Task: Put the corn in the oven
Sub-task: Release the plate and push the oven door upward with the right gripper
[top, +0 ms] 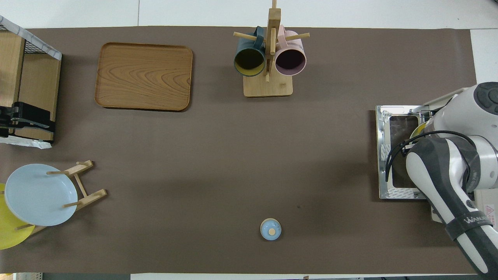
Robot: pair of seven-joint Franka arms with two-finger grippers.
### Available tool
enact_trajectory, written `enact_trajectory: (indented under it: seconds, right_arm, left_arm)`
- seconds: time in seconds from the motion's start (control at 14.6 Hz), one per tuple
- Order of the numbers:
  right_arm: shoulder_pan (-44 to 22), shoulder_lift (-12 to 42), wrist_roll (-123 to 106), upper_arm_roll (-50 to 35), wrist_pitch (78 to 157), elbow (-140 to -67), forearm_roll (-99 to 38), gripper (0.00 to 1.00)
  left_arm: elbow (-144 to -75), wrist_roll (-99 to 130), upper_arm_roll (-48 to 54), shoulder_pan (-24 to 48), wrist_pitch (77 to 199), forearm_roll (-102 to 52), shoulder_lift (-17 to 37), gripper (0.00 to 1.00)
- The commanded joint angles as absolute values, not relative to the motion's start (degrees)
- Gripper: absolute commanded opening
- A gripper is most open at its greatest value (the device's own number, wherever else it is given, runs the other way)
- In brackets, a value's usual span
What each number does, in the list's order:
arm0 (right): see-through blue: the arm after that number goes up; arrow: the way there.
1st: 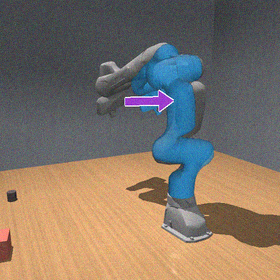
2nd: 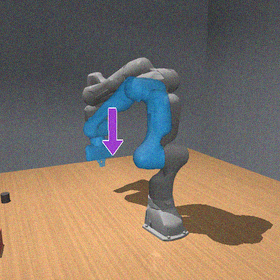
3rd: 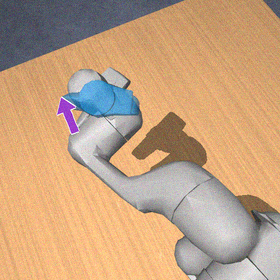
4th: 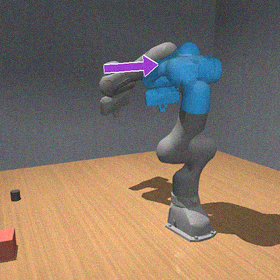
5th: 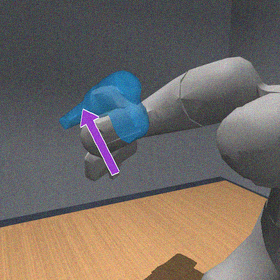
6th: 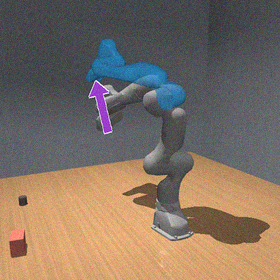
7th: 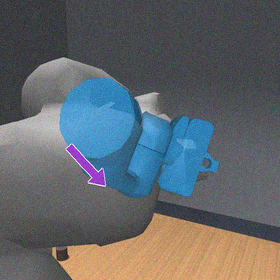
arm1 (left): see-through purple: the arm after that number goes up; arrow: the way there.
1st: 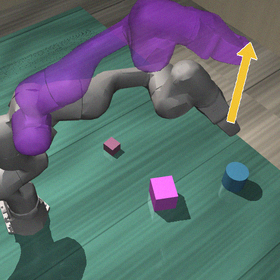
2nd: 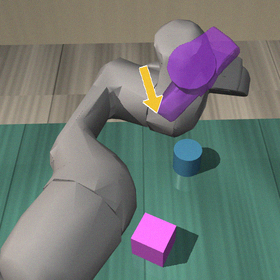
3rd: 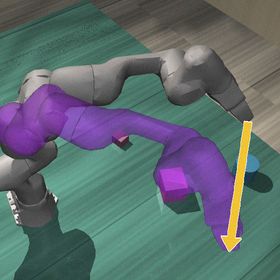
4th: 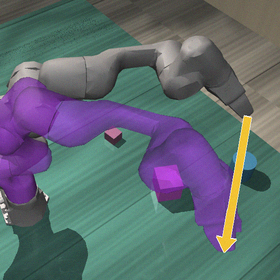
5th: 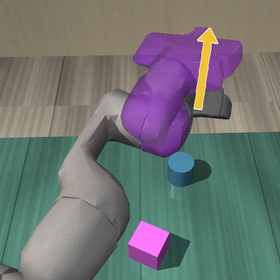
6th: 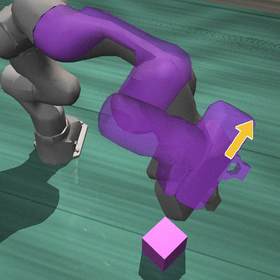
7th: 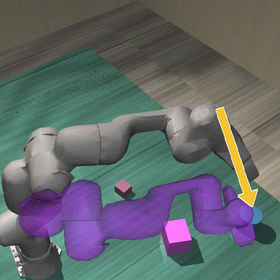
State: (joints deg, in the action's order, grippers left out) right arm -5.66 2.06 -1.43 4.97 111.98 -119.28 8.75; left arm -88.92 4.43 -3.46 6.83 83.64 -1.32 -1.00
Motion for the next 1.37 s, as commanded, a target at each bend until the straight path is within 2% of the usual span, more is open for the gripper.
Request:
enact_trajectory:
  seconds: [0.0,0.14,0.41,0.82,1.3]
  right_arm:
    - [-8.86,1.76,3.5,4.57,113.54,-119.26,6.6,0.0]
    - [-11.76,2.02,6.4,4.57,117.57,-121.63,5.54,0.0]
    - [-12.22,3.07,8.0,4.66,129.97,-129.27,5.45,0.0]
    - [-10.73,6.67,8.88,4.75,132.36,-130.25,5.45,0.0]
    - [-8.79,6.77,9.14,5.01,131.4,-130.25,8.7,0.0]
  left_arm:
    - [-90.62,4.22,-3.08,6.24,83.5,-0.97,-2.64,1.0]
    - [-90.62,4.22,-3.08,6.24,83.5,-0.97,-2.64,1.0]
    - [-90.62,4.22,-3.08,6.24,83.5,-0.97,-2.64,1.0]
    - [-90.62,4.22,-3.08,6.24,83.5,-0.97,-2.64,1.0]
    - [-90.62,4.22,-3.08,6.24,83.5,-0.97,-2.64,1.0]
